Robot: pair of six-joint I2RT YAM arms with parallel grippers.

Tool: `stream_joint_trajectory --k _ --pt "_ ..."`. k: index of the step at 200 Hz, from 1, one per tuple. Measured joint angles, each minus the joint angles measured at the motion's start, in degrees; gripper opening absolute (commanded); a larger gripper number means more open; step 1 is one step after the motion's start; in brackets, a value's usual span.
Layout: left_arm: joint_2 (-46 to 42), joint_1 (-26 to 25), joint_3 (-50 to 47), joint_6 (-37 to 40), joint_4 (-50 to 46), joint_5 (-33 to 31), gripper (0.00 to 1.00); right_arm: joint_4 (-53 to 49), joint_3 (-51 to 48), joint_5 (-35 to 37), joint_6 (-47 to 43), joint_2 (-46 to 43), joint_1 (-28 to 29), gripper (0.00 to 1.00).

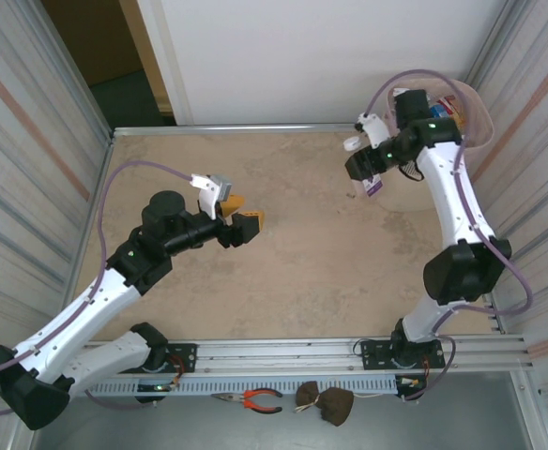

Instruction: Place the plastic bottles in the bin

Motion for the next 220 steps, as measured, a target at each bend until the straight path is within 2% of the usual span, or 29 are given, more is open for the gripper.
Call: stream_joint_trajectory --k 55,83,131,167,220 --pt "0.3 0.0 0.0 0.0 0.0 0.0 0.78 7.5 5.4 -10.0 7.5 -5.0 -7.8 0.61" --pt "0.3 0.0 0.0 0.0 0.0 0.0 0.78 14.0 7.4 -11.3 14.3 -5.4 -12.3 0.56" --pt "0.4 0.0 0.0 0.0 0.3 -0.1 0.78 17.7 17.3 -5.2 25.7 -0.3 -18.7 0.51" --pt "0.6 0.0 0.0 0.0 0.4 -0.2 0.78 15.0 26.7 1.4 26.4 8.2 -18.9 0.50" --pt "1.0 0.0 0.0 0.0 0.4 -0.4 0.78 8.6 33.8 6.0 23.7 17.7 -18.9 0.47"
